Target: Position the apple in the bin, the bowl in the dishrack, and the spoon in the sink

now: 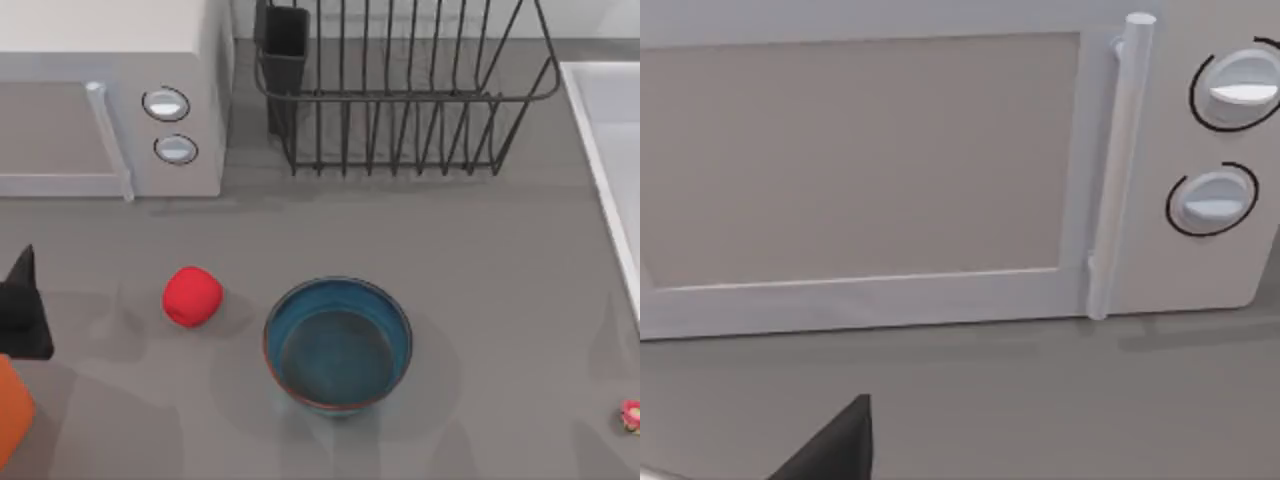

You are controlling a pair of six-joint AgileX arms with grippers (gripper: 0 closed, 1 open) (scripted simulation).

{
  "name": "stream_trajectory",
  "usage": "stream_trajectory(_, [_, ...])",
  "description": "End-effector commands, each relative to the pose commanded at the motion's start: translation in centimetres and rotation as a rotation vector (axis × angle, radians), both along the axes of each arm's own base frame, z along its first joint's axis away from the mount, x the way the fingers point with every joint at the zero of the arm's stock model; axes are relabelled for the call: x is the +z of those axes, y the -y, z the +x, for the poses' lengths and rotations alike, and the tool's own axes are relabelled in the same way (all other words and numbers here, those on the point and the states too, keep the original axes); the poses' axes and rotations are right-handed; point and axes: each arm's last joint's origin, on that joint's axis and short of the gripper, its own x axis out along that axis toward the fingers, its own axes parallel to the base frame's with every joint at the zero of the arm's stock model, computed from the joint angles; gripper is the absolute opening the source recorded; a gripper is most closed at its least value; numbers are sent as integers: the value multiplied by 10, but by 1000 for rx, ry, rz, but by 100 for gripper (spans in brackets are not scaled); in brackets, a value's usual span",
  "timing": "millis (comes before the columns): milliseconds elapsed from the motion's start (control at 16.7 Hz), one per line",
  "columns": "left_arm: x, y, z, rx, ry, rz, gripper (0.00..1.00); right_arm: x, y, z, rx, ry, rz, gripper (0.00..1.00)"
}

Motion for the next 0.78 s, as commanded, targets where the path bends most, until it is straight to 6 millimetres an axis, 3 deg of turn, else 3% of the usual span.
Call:
stream_trajectory(180, [21, 10, 26, -57, -215, 31, 100, 0, 0, 0, 0, 0, 0, 100])
stream_trajectory(420, [39, 32, 74, -144, -507, 93, 100, 0, 0, 0, 0, 0, 0, 100])
stream_trajectory(780, [27, 81, 153, -265, -904, 211, 100, 0, 0, 0, 0, 0, 0, 100])
